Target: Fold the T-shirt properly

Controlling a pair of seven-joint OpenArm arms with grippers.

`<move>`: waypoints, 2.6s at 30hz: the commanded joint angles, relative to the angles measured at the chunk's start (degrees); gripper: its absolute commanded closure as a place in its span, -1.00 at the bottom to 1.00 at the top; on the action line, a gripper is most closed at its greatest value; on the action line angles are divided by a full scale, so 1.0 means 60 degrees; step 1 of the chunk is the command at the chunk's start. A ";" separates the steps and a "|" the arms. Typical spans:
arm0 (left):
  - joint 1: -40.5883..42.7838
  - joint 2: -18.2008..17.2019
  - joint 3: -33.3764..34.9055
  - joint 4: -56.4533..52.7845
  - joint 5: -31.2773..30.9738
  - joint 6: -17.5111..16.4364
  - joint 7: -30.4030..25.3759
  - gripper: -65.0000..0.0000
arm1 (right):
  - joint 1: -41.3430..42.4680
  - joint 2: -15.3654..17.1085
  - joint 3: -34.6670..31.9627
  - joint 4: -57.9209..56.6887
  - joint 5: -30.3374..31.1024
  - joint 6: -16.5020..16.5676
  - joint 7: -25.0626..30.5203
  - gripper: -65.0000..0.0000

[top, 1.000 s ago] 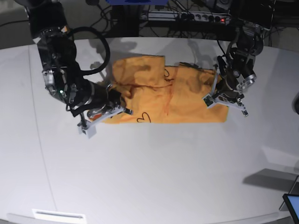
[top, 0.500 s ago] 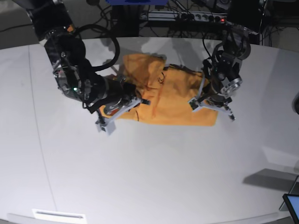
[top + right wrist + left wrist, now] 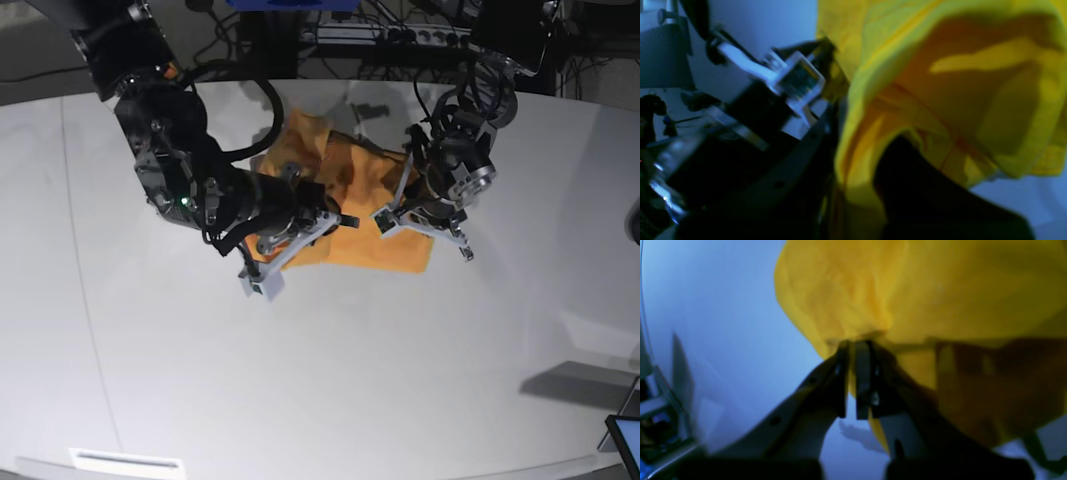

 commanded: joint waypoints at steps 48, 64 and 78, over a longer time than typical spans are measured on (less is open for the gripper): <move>0.0740 -0.1342 -0.4424 0.2318 -0.0871 -0.0538 0.0287 0.85 | -0.0176 -0.1648 -0.1297 -0.1869 -0.1218 0.0027 0.0426 0.99; 0.0682 -0.1357 -0.4527 0.2348 -0.0871 -0.0538 0.0272 0.85 | 0.0586 -0.1707 -0.1985 -0.3627 -0.1218 0.0027 0.1115 0.99; 0.0667 -0.1591 -0.4542 0.2333 -0.0915 -0.0538 0.0272 0.85 | 0.0733 -0.1809 -0.1956 -0.3568 -0.1218 0.0027 0.1042 0.68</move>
